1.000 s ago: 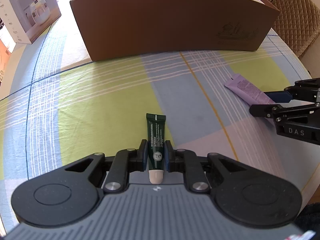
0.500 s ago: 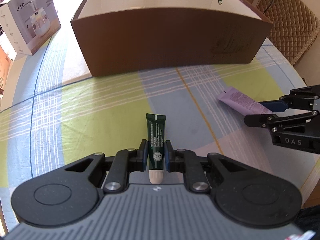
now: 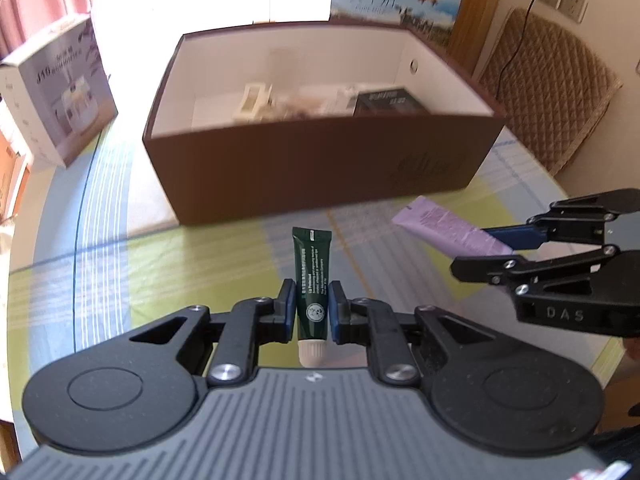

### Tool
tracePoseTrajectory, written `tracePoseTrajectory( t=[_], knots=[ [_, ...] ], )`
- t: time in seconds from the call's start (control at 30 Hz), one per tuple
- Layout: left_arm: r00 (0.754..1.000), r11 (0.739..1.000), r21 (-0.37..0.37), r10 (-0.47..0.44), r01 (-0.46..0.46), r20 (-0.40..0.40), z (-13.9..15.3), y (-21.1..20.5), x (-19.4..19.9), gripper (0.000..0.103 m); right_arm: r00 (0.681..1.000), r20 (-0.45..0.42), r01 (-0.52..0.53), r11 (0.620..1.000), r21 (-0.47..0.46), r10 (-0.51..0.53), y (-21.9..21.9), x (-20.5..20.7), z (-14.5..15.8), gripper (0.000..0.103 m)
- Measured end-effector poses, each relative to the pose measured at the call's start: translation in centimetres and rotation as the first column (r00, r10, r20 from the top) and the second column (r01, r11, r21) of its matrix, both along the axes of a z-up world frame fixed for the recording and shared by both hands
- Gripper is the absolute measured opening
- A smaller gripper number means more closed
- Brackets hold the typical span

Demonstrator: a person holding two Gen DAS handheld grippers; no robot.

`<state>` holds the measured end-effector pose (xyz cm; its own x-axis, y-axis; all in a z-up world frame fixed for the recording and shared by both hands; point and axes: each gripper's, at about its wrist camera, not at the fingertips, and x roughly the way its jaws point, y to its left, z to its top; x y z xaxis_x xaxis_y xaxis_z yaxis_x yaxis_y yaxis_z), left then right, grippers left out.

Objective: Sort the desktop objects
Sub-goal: 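Lift both tubes and carry them over the brown box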

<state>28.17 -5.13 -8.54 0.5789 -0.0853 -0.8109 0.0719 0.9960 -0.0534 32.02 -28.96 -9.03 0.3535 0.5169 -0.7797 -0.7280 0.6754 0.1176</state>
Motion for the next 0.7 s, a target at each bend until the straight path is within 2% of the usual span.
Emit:
tracePoseTrajectory(
  t=[0.37, 0.7],
  knots=[
    [0.997, 1.000, 0.006, 0.006, -0.006, 0.073, 3.4, 0.2, 1.9, 0.013, 0.999, 0.043, -0.001, 0.994, 0.110, -0.003, 0.3, 0.4, 4.3, 0.030],
    [0.993, 1.000, 0.019, 0.005, -0.007, 0.115, 4.8, 0.5, 4.4, 0.013, 0.996, 0.076, 0.038, 0.989, 0.141, -0.049, 0.4, 3.0, 6.1, 0.030]
  ],
)
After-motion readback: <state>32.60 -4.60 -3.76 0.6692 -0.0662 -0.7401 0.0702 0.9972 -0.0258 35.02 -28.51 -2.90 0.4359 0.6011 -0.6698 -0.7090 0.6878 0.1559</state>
